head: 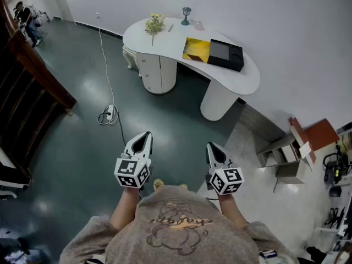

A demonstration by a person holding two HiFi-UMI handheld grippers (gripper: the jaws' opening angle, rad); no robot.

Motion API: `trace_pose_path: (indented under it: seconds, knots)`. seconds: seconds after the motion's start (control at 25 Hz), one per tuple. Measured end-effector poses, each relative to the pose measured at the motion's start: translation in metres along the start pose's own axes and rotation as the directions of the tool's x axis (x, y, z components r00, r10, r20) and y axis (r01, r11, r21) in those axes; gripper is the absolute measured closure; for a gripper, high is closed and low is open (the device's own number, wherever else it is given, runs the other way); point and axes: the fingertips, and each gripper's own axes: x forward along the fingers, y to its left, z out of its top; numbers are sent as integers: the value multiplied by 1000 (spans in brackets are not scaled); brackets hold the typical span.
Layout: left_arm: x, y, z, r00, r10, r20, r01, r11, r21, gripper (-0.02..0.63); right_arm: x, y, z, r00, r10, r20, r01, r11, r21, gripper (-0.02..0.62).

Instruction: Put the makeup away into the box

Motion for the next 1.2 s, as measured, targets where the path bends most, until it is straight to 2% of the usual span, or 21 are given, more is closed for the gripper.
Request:
trace_pose_path:
  seconds: [0.6, 1.2]
  knots:
    - [-3, 7, 1, 1000, -2, -7, 2, 1000, -7, 584, 10, 6, 3, 1000, 1, -4, -1, 1000, 18, 592]
    - [-3, 43, -4, 997, -81, -8, 81, 997, 14, 584, 34, 42, -16, 999, -48, -16, 48, 999, 25, 592]
